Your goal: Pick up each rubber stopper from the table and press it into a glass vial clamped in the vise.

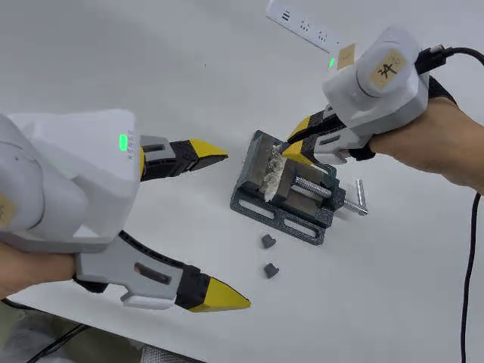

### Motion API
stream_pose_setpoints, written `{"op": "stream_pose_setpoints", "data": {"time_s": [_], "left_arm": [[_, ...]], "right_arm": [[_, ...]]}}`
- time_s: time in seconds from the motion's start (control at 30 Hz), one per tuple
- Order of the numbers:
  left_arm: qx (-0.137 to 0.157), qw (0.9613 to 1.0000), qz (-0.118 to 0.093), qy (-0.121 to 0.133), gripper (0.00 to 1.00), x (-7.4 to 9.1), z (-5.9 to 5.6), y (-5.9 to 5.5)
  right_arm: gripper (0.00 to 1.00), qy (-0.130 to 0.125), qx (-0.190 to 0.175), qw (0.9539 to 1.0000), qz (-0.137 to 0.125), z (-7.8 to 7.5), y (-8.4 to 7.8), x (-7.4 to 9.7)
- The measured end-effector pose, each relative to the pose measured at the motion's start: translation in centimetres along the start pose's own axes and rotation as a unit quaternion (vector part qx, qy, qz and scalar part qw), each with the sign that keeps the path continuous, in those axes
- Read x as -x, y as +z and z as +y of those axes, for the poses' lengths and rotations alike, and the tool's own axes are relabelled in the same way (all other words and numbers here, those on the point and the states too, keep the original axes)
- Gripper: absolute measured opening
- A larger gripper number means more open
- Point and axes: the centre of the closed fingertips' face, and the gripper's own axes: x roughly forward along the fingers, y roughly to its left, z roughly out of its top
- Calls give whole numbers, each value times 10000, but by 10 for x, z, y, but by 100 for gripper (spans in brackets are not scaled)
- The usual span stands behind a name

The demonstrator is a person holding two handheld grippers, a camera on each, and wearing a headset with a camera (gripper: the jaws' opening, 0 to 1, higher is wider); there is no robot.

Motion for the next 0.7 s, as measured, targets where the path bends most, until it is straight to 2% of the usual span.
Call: {"op": "stream_pose_setpoints", "data": {"time_s": [0.2, 0.5, 0.7], "left_arm": [[0, 10000, -11, 15, 89, -1, 2, 0], [17, 10000, -42, 24, 88, -1, 3, 1], [20, 10000, -54, 45, 88, -1, 5, 1]], "right_arm": [[5, -45, 84, 9998, 153, 1, 1, -2], [4, 92, -258, 9995, 133, 0, 0, -2], [4, 94, -263, 9995, 171, 1, 0, -3]]}}
